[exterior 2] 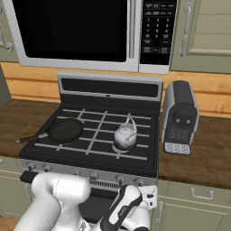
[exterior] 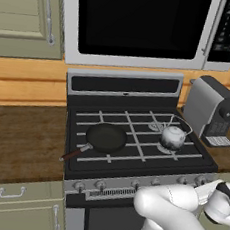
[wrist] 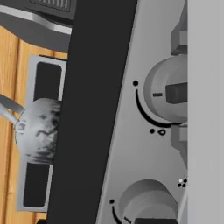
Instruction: Pick the kettle from the counter and place it on a stove burner. Then turn the burner on.
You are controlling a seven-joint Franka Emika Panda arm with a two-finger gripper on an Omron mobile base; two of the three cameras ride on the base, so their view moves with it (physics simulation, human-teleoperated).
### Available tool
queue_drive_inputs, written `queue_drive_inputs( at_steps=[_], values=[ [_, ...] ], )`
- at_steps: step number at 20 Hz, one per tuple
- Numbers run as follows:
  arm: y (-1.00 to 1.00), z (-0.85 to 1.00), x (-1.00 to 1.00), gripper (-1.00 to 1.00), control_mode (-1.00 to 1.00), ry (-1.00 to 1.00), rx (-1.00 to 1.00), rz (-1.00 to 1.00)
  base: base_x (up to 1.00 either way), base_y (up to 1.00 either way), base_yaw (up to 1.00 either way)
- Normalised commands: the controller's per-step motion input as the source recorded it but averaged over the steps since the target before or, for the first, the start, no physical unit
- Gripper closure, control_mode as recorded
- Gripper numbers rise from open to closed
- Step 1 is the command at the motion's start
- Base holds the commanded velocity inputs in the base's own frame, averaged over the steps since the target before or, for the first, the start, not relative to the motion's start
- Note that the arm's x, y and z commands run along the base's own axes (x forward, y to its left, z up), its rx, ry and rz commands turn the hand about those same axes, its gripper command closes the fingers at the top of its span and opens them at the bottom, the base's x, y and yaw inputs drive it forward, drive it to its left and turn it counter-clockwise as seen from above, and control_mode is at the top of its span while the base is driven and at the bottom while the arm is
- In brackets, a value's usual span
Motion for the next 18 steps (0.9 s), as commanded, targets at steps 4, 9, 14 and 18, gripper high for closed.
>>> queue_drive_inputs(
  at_steps=[4,9,14,18],
  values=[
    [0.0,0.0,-0.14,1.0,-1.0,0.0,-0.18,0.0,0.0,0.0,0.0],
    [-0.02,0.0,-0.17,1.0,-1.0,0.0,-0.19,0.0,0.0,0.0,0.0],
    [-0.02,0.0,-0.24,1.0,-1.0,0.0,-0.21,0.0,0.0,0.0,0.0],
    [0.0,0.0,-0.24,1.0,-1.0,-0.03,-0.23,0.0,0.0,0.0,0.0]
  ],
)
